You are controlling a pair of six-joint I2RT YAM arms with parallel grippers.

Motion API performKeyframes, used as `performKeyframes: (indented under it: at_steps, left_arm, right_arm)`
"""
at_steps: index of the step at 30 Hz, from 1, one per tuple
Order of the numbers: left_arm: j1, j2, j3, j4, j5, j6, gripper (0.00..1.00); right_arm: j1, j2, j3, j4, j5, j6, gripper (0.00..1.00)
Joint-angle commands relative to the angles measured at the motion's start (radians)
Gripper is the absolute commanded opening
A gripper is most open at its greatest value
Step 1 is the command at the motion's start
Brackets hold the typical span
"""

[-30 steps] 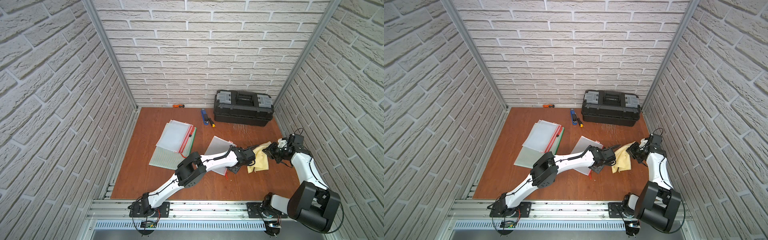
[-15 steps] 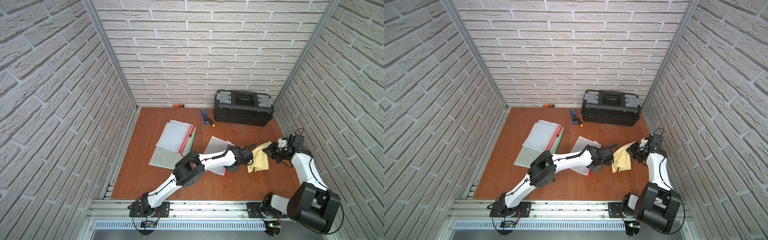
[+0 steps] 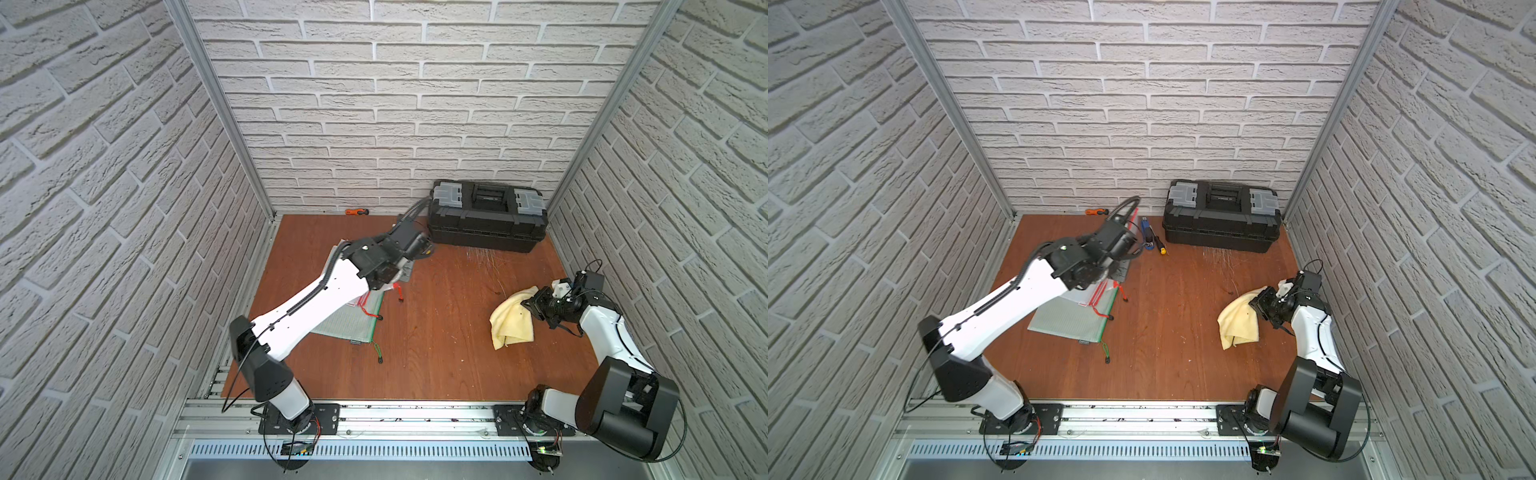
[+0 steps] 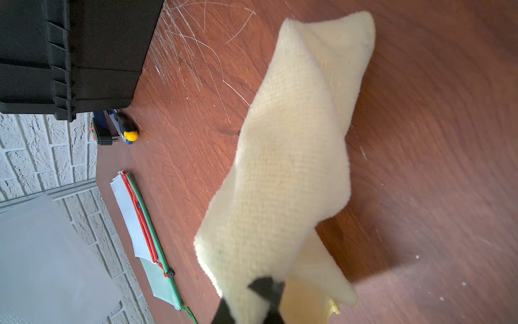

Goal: Wipe the document bag
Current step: Place the document bag at the center of the board.

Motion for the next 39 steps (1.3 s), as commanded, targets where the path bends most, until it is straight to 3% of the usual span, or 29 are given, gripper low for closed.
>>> performKeyframes:
  at_steps: [1,6,11,14,18,23,39]
  left_arm:
    - [0.108,-0.056,-0.065,-0.137,-0.099,0.064,0.00]
    - [0.279,-0.123,-0.120,-0.184,-0.206,0.168,0.00]
    - [0.433,-0.097,-0.197,-0.144,-0.342,0.303,0.00]
    - [0.518,-0.081,-0.245,-0.050,-0.318,0.371,0.00]
    - [0.612,-0.077,-0.328,0.127,-0.181,0.437,0.00]
    - [0.644,-0.020,-0.420,0.285,-0.079,0.496,0.00]
    - [0.656,0.251,-0.396,0.306,-0.099,0.502,0.00]
  right_arm:
    - [-0.004,0.003,-0.013,0.044,-0.035,0.004,0.02]
    - [-0.004,0.011,-0.015,0.050,-0.054,0.003,0.02]
    - [-0.002,0.016,-0.017,0.052,-0.070,0.001,0.02]
    - [0.001,0.014,-0.021,0.048,-0.076,-0.003,0.02]
    - [0.002,0.009,-0.024,0.027,-0.073,-0.025,0.02]
    - [0.003,0.000,-0.040,0.030,-0.077,-0.022,0.02]
    - [0.005,0.013,-0.099,0.065,-0.111,-0.028,0.02]
